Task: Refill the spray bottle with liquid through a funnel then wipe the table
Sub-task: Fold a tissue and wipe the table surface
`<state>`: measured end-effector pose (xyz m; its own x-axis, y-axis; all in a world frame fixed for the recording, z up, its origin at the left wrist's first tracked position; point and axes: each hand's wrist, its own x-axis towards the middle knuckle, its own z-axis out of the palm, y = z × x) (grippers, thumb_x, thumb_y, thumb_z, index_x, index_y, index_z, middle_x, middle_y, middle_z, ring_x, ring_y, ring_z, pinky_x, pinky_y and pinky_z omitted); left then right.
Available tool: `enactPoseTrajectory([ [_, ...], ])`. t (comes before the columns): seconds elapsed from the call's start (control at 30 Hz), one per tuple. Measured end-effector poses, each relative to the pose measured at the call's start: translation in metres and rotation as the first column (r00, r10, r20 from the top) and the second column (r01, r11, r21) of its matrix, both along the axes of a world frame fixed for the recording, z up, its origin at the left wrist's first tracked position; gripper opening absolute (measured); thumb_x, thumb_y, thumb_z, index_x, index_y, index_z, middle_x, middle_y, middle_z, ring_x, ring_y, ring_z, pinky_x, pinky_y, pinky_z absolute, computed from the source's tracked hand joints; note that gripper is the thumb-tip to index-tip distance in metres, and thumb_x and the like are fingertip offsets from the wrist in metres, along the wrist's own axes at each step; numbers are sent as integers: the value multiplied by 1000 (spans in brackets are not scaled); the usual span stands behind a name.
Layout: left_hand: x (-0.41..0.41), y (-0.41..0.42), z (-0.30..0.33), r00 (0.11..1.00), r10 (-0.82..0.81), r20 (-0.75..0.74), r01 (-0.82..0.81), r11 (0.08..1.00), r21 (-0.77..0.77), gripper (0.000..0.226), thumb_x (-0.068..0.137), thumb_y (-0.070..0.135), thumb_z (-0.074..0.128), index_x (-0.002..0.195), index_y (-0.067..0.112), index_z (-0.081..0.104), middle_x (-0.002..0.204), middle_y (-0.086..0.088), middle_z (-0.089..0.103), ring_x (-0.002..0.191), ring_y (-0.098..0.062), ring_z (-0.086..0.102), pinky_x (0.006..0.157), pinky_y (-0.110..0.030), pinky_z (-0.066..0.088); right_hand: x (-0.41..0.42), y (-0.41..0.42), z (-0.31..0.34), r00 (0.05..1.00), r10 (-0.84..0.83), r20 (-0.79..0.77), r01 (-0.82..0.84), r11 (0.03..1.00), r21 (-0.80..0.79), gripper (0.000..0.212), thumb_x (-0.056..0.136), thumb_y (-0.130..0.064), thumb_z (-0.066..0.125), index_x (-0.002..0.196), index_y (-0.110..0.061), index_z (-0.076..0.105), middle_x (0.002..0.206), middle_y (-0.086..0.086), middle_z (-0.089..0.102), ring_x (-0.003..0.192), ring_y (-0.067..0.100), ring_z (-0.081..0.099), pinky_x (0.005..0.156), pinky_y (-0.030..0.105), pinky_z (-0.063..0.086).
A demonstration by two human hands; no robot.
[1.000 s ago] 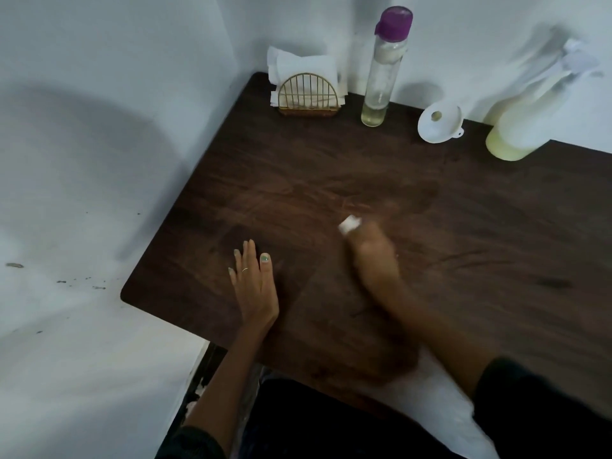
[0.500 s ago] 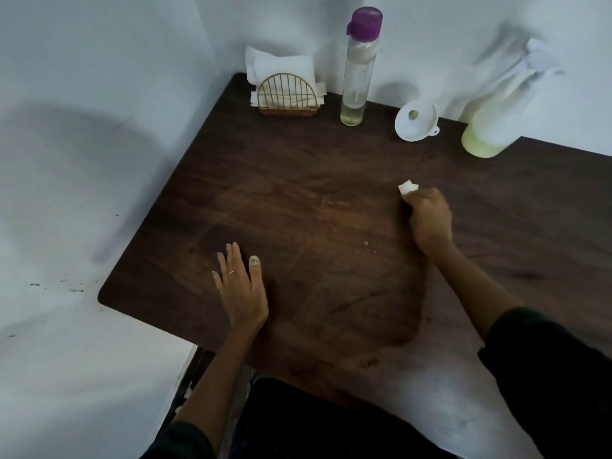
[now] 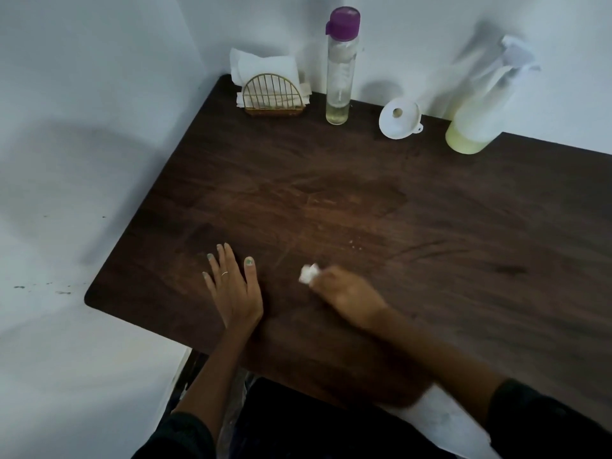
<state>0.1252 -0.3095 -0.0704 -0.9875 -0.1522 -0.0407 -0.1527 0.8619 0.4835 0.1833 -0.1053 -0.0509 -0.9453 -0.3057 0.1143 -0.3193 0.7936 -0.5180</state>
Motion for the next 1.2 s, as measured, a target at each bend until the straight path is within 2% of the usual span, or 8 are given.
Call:
enactPoseTrajectory([
  [0.1, -1, 3, 2, 999, 31, 10, -31, 999, 26, 71, 93, 49, 13, 150, 6, 21, 159, -9, 20, 149, -24, 8, 119, -42, -1, -31, 88, 3, 860, -509, -37, 507, 847, 160, 43, 81, -61, 56, 100, -24, 66, 103, -5, 66, 98, 12, 60, 90, 31, 45],
  [0.27, 0, 6, 2, 999, 45, 24, -46, 999, 29, 67, 97, 46, 15, 151, 7, 19, 159, -9, 19, 149, -23, 7, 120, -42, -1, -56, 150, 8, 545, -838, -12, 813, 525, 254, 27, 87, 2, 49, 110, 0, 64, 109, 23, 57, 100, 36, 53, 80, 38, 44],
  [0.43, 5, -1, 1, 998, 53, 18, -54, 998, 15, 62, 100, 42, 20, 151, 7, 19, 159, -9, 18, 149, -24, 7, 119, -41, -1, -18, 31, 2, 770, -638, 18, 628, 763, 156, 25, 91, -42, 53, 97, -19, 61, 101, 4, 65, 90, 19, 58, 79, 35, 45],
  [0.57, 4, 0, 2, 998, 55, 37, -55, 999, -3, 57, 103, 38, 23, 151, 8, 18, 160, -9, 17, 149, -23, 6, 119, -41, -1, 48, -66, -8, 997, -83, 1, 83, 994, -65, 28, 97, -22, 44, 107, -8, 66, 103, 9, 67, 94, 21, 61, 88, 28, 45],
  [0.67, 5, -1, 2, 997, 54, 46, -53, 998, -14, 56, 103, 38, 23, 151, 8, 17, 160, -8, 16, 149, -22, 6, 119, -41, -1, 62, -48, -14, 961, 272, -42, -274, 961, -29, 40, 102, -22, 30, 105, -5, 67, 104, 11, 68, 94, 21, 60, 85, 30, 48],
  [0.87, 11, 2, 1, 998, 39, 44, -38, 999, -20, 59, 103, 40, 22, 151, 8, 18, 160, -8, 17, 149, -23, 6, 120, -42, 1, -3, 107, 12, 848, -528, -36, 527, 835, 162, 35, 87, -54, 54, 102, -26, 68, 103, -7, 67, 98, 8, 61, 89, 30, 45],
  [1.03, 14, 5, 1, 999, 38, 23, -38, 999, -22, 68, 96, 48, 14, 151, 8, 19, 159, -9, 18, 149, -24, 7, 120, -42, 1, -20, 164, 11, 434, -900, 44, 884, 435, 172, 32, 84, 5, 47, 111, -1, 64, 111, 23, 60, 103, 37, 53, 86, 38, 46],
  [1.2, 15, 8, 1, 998, 56, 13, -55, 998, -34, 72, 94, 50, 12, 151, 7, 20, 159, -9, 18, 149, -24, 8, 120, -42, 2, 18, 45, 6, 726, -653, 216, 658, 751, 59, 12, 88, -26, 58, 92, -17, 66, 94, 4, 65, 89, 22, 60, 78, 37, 46],
])
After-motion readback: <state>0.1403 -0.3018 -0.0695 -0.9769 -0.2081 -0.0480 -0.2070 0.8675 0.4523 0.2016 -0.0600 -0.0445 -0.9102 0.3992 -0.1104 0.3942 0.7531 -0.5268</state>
